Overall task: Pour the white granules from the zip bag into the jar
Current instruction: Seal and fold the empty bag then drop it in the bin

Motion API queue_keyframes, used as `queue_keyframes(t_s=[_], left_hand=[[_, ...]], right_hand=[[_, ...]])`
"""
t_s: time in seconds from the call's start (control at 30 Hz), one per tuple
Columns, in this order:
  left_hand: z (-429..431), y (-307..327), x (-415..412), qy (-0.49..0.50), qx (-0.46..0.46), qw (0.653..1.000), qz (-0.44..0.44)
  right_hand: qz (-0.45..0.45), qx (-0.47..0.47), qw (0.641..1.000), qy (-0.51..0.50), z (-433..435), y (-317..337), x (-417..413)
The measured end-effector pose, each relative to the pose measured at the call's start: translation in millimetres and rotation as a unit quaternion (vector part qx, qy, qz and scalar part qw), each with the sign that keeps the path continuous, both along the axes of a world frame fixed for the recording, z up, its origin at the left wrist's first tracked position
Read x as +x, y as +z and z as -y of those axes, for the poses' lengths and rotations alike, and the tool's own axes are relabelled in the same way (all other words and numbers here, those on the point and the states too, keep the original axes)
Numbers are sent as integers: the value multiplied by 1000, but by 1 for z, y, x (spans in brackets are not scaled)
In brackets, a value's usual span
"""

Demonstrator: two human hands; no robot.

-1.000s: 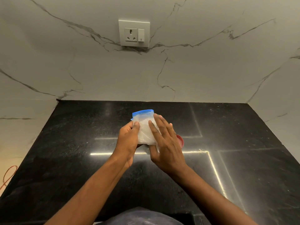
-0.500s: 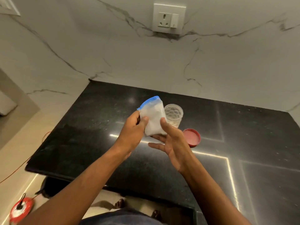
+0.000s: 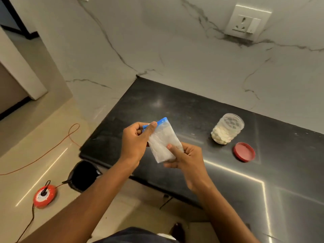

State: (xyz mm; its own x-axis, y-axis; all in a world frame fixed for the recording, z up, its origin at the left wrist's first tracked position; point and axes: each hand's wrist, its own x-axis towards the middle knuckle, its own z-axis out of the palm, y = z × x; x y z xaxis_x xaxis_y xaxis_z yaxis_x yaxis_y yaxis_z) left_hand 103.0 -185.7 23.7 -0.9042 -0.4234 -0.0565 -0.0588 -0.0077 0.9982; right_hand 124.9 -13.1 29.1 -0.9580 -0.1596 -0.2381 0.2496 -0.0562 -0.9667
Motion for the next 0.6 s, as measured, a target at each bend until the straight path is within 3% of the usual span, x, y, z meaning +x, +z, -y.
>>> queue_keyframes(t_s=[0.1, 0.3, 0.6], left_hand=[[75, -9, 22, -5, -58, 998, 8], [235, -32, 72, 49, 0, 996, 76], [400, -119, 137, 177, 1, 969, 174]], right_hand=[[0, 4, 1000, 10, 70, -4, 18], [40, -43, 998, 38, 208, -17, 63], [174, -8, 984, 31, 401, -99, 89]])
